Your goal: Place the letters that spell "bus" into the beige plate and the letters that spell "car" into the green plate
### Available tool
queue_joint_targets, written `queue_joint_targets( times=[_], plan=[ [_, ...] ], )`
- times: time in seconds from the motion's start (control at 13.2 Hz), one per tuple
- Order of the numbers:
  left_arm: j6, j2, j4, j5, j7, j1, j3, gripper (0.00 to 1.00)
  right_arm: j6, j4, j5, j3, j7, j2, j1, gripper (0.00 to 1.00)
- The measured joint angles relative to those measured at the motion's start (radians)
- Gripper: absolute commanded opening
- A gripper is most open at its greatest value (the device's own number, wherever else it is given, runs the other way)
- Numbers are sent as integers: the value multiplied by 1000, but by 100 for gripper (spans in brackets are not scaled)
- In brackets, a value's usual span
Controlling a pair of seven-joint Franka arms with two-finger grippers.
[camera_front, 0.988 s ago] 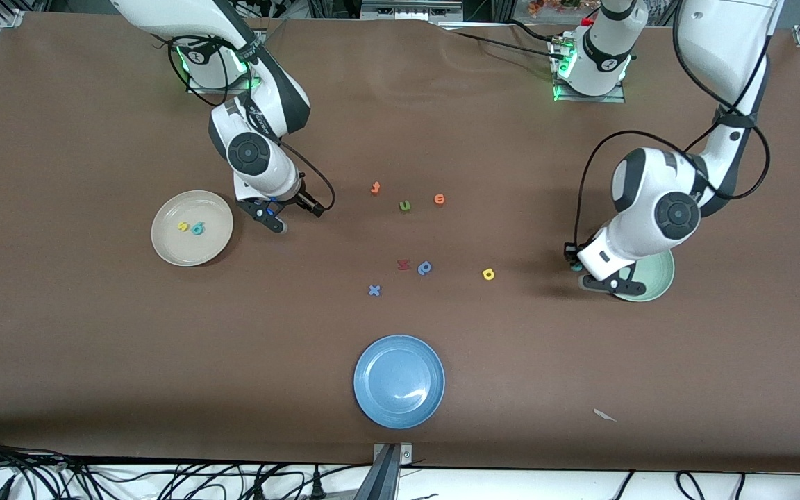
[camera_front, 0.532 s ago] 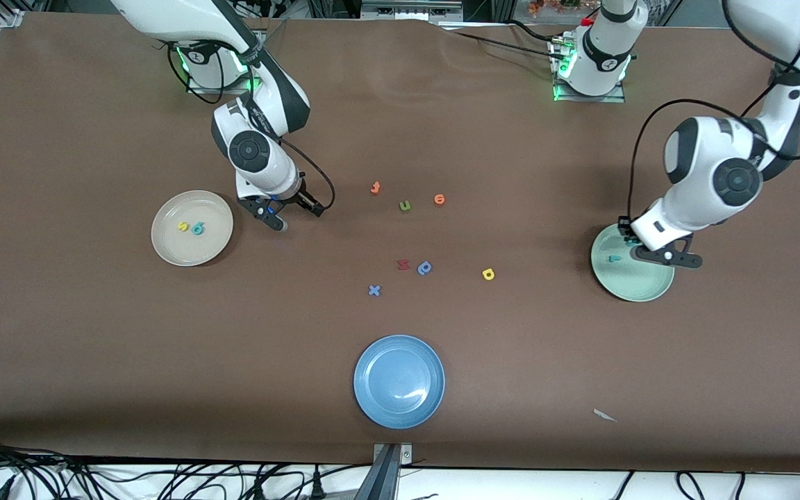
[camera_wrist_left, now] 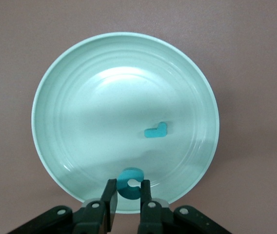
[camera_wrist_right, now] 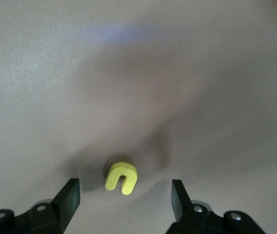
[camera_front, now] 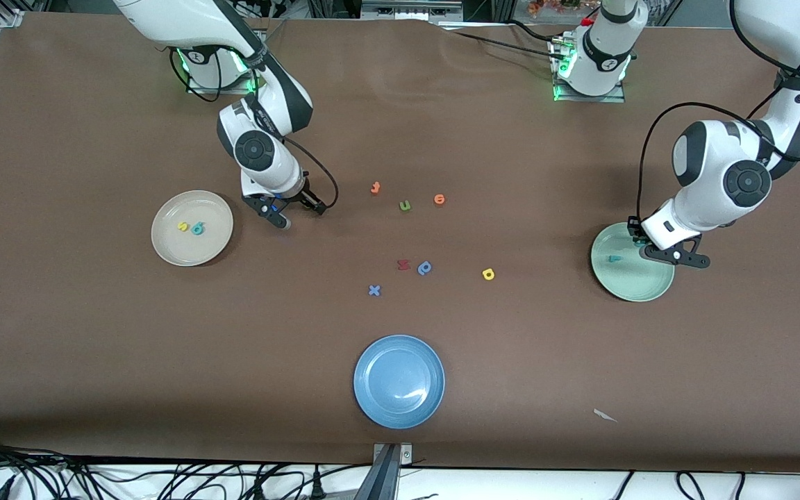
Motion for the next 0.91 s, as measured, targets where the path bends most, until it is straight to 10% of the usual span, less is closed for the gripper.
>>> queue_joint_targets(
  times=[0.61, 0.68, 0.91],
  plan=[
    [11, 1, 1, 0, 1, -2, -10, 74, 29, -1, -2, -4, 5, 9, 8, 80],
    [24, 4, 1, -4, -1, -4, -25, 99, 29, -1, -4, -6, 5, 9, 8, 77],
    [96, 26, 2, -84, -3, -21, -66, 100, 29, -1, -6, -13, 5, 9, 8, 67]
  ],
)
